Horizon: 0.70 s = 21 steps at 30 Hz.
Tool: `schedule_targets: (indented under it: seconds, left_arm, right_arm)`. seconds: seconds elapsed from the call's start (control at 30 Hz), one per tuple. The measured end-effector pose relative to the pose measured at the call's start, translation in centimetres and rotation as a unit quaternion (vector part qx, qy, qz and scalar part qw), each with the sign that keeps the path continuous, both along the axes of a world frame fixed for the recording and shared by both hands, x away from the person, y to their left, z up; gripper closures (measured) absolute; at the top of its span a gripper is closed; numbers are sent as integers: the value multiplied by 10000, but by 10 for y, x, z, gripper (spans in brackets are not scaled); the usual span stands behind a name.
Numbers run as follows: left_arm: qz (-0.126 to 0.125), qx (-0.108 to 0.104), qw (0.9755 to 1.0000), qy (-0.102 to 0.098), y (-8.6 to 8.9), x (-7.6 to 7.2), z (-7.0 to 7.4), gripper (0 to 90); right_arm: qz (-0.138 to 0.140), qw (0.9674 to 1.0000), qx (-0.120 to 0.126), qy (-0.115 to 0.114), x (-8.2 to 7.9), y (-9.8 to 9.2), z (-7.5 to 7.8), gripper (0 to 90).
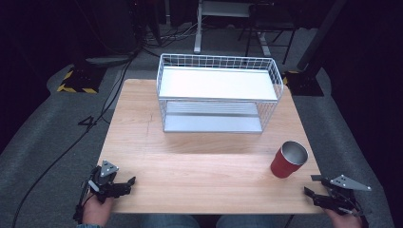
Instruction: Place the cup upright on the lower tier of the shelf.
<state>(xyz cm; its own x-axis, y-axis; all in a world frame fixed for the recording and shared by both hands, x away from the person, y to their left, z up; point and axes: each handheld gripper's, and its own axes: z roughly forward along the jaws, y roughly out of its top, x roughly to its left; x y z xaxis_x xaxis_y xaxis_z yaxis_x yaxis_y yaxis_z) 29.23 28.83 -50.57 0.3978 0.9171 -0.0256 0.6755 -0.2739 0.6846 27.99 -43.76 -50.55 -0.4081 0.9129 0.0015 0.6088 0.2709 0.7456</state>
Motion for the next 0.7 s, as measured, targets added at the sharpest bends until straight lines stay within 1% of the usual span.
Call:
schedule_targets:
  seconds: [0.17, 0.33, 0.43, 0.53, 0.63, 0.7]
  left_arm:
    - [4, 0, 10000, 5, 0, 0, 0, 100]
    - [-35, 47, 10000, 35, -1, 2, 0, 68]
    - [-31, 33, 10000, 40, -1, 3, 0, 62]
    - [-32, 35, 10000, 41, -1, 3, 0, 62]
    - [-30, 37, 10000, 40, -1, 3, 0, 61]
    - [-34, 40, 10000, 46, -1, 3, 0, 60]
  right_arm:
    - [-21, 10000, -12, 28, -1, 0, 1, 154]
    - [-79, 9999, -38, 84, -1, 0, 2, 154]
    - [-89, 9999, -46, 119, -2, 1, 3, 158]
    - [-96, 9999, -10, 134, -2, 0, 3, 158]
    - [-115, 9999, 14, 115, -3, 0, 5, 158]
    - [-119, 9999, 25, 23, -4, 0, 7, 157]
